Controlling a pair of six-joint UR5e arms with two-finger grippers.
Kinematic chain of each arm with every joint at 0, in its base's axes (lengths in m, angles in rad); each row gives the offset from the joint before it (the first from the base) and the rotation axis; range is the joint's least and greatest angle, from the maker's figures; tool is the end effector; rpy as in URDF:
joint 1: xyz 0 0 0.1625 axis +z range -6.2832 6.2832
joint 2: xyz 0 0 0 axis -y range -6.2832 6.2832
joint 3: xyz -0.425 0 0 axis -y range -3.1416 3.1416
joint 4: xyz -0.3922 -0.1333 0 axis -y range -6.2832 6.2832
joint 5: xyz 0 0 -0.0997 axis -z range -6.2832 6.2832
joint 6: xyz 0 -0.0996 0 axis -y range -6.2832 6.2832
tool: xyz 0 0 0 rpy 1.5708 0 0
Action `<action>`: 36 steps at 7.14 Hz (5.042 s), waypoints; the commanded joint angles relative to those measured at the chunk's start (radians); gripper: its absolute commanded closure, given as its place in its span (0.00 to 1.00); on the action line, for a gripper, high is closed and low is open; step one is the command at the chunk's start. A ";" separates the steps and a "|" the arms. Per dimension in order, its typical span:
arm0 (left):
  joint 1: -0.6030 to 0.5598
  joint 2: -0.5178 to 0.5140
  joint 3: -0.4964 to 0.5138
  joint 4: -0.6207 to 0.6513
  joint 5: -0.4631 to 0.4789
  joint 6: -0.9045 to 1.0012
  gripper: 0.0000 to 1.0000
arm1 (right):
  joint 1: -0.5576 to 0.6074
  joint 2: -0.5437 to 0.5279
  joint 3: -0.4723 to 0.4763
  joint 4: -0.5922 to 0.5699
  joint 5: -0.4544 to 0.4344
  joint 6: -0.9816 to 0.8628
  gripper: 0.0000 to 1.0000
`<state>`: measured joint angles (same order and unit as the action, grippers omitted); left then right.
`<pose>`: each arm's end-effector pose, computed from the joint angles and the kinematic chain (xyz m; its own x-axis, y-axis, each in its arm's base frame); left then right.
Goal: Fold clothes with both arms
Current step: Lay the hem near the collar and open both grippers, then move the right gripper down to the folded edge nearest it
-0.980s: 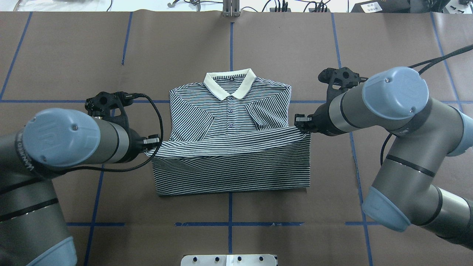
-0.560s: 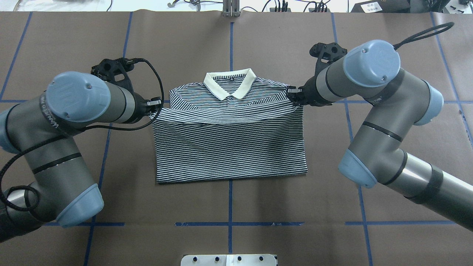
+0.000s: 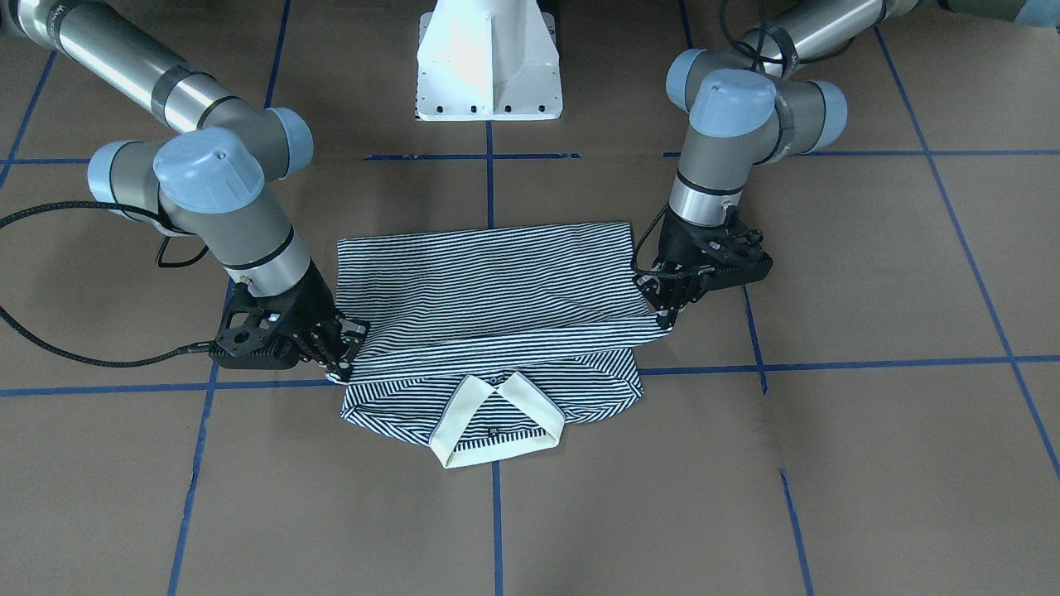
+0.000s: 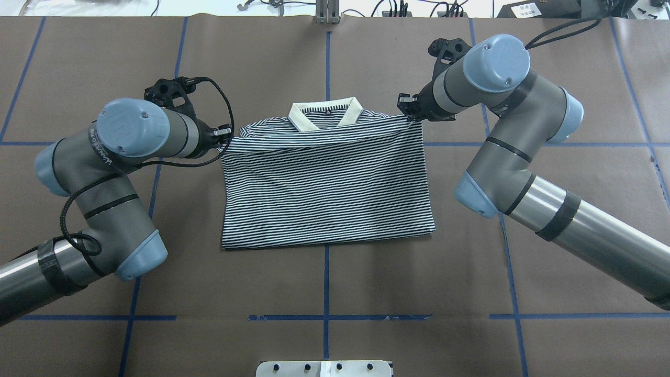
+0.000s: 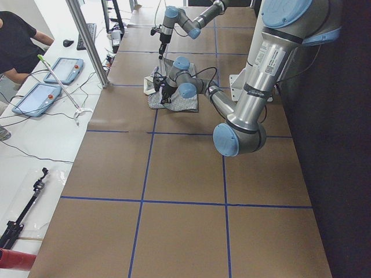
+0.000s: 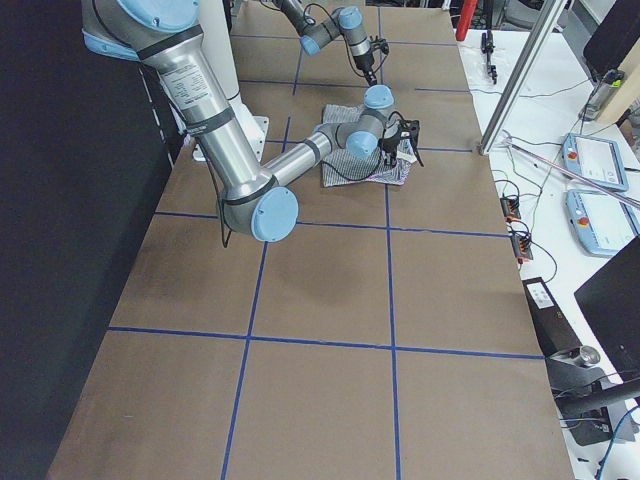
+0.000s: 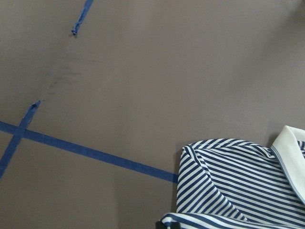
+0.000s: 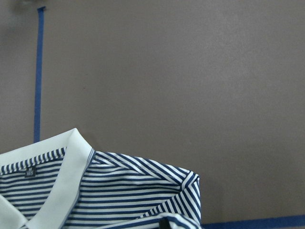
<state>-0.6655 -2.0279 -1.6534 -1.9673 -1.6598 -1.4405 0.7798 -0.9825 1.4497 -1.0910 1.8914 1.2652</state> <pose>0.4447 -0.5073 0.3208 0.5350 -0.2554 -0.8053 0.4934 0.8682 0.0524 -0.4410 -0.5794 0.3137 0.5421 0.1345 0.8294 -0.3380 0.9386 0.0686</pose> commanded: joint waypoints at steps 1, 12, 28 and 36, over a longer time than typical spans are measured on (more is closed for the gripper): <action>-0.025 -0.012 0.058 -0.042 0.000 0.000 1.00 | 0.018 0.045 -0.130 0.065 0.000 -0.003 1.00; -0.029 -0.069 0.080 -0.042 0.000 -0.001 0.00 | 0.039 0.047 -0.137 0.167 0.107 -0.004 0.00; -0.008 -0.046 -0.039 -0.027 -0.003 -0.006 0.00 | -0.251 -0.285 0.291 -0.060 0.006 0.109 0.24; -0.006 -0.049 -0.080 -0.025 -0.003 -0.009 0.00 | -0.246 -0.439 0.461 -0.086 0.032 0.108 1.00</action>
<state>-0.6730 -2.0759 -1.7280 -1.9922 -1.6628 -1.4487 0.5354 -1.3420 1.8400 -1.1774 1.9222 1.3729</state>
